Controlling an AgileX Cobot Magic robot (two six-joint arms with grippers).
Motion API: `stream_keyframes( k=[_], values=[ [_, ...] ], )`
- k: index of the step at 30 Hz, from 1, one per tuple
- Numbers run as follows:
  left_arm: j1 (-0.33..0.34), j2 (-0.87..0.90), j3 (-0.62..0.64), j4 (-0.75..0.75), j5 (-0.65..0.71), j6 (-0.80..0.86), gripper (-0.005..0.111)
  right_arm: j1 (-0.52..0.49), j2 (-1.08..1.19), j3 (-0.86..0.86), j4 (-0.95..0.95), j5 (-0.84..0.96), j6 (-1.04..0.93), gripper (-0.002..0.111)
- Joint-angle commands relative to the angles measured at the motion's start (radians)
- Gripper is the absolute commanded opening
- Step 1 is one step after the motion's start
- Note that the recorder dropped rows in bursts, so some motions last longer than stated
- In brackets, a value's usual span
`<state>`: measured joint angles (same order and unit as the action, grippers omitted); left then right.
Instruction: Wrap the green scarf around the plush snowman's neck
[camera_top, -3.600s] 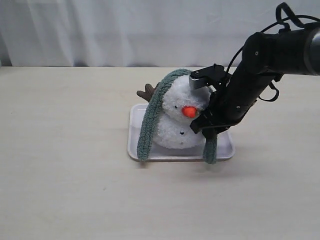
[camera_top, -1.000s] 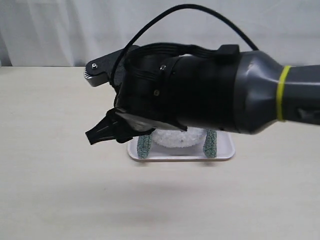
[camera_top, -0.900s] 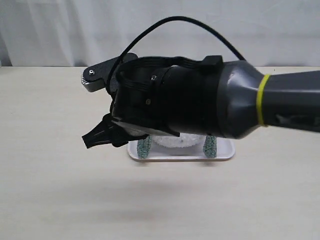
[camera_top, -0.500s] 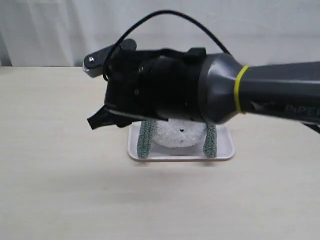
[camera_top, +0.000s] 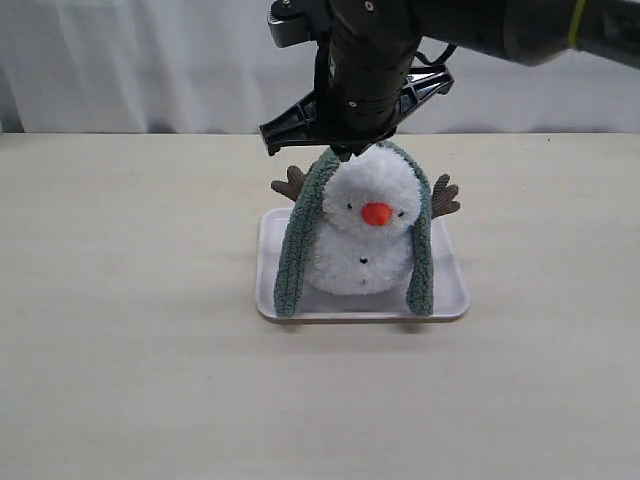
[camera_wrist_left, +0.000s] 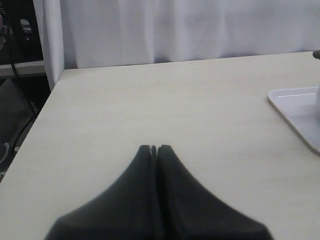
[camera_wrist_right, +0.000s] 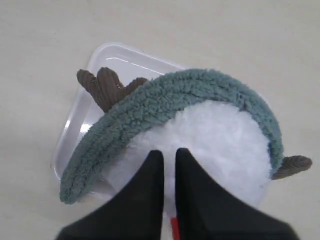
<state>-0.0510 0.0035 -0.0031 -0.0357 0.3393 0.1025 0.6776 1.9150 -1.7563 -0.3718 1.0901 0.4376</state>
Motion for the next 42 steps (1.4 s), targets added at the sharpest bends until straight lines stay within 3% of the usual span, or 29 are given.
stream_keyframes(
  k=[1,8,13,42],
  values=[
    [-0.007,-0.004,0.003,-0.003,-0.015,0.001,0.0,-0.006,0.037,-0.004,-0.014,-0.064,-0.034,0.004],
    [-0.007,-0.004,0.003,-0.003,-0.015,0.001,0.0,-0.006,0.096,-0.004,-0.144,-0.096,-0.034,0.004],
    [-0.007,-0.004,0.003,-0.003,-0.017,0.001,0.0,-0.006,0.098,-0.004,-0.145,-0.19,-0.034,0.004],
    [-0.007,-0.004,0.003,-0.003,-0.015,0.001,0.0,-0.002,0.171,-0.006,-0.137,-0.158,-0.136,0.004]
  ],
)
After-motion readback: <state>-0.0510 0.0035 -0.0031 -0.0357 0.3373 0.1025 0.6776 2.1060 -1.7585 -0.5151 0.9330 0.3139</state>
